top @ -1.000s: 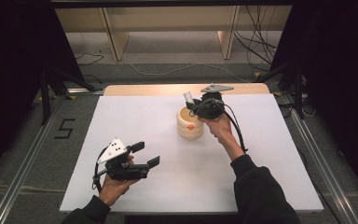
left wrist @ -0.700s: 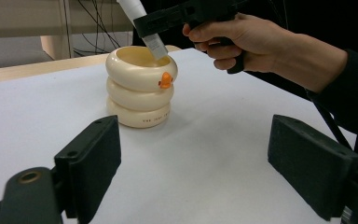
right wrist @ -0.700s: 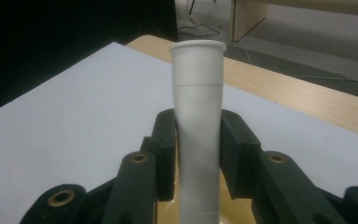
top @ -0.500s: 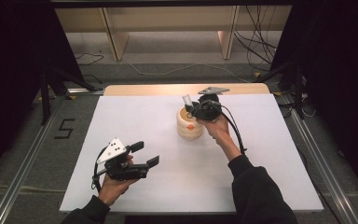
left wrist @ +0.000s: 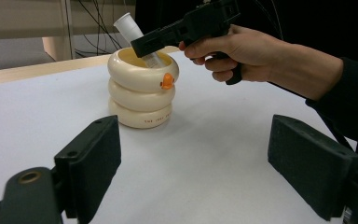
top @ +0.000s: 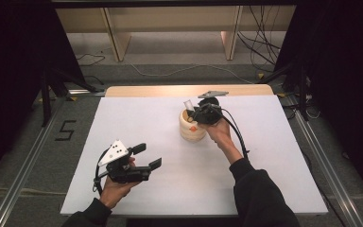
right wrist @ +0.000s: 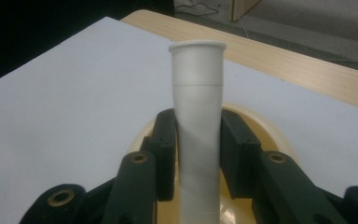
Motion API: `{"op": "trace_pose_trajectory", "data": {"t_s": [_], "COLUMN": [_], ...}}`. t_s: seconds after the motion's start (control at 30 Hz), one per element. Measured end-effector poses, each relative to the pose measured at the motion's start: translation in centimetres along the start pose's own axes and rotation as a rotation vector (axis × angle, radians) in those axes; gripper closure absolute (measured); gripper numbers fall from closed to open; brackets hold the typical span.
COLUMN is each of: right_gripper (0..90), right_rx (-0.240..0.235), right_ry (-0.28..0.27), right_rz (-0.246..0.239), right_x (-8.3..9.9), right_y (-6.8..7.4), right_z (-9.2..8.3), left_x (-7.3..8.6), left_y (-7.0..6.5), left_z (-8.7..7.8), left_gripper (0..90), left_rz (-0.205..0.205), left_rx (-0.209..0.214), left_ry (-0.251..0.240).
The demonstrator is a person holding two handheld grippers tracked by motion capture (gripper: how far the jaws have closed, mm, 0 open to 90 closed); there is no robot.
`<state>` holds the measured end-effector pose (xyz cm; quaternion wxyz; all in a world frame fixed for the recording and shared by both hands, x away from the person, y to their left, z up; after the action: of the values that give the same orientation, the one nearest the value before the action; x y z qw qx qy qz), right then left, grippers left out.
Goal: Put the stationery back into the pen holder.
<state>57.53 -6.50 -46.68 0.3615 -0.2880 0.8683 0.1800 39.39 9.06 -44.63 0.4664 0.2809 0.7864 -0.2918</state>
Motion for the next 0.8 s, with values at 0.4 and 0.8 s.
{"op": "trace_pose_trajectory", "data": {"t_s": [0.4,0.8], "right_gripper": [68.8,37.2], "right_rx": [0.001,-0.047], "right_ry": [0.056,0.044], "right_rz": [0.002,0.021], "right_x": [1.3,0.9], "right_y": [-0.2,0.1], "right_z": [0.5,-1.0], "left_x": [0.0,0.0], "left_y": [0.0,0.0], "left_z": [-0.1,0.0], "left_gripper": [16.8,16.7], "left_rz": [0.005,0.002], "left_rx": [-0.001,0.001], "left_ry": [0.001,0.001]}}
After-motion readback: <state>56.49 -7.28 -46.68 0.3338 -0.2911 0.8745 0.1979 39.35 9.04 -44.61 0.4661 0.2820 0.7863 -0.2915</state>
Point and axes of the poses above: each handheld gripper's, and its own axes: z roughly forward along the jaws, x roughly out of its underside, y roughly to its left, the point moved 10 cm from there along z, roughly forward along the jaws, and after that the axes turned 8 degrees about y, right-handed, at the moved point
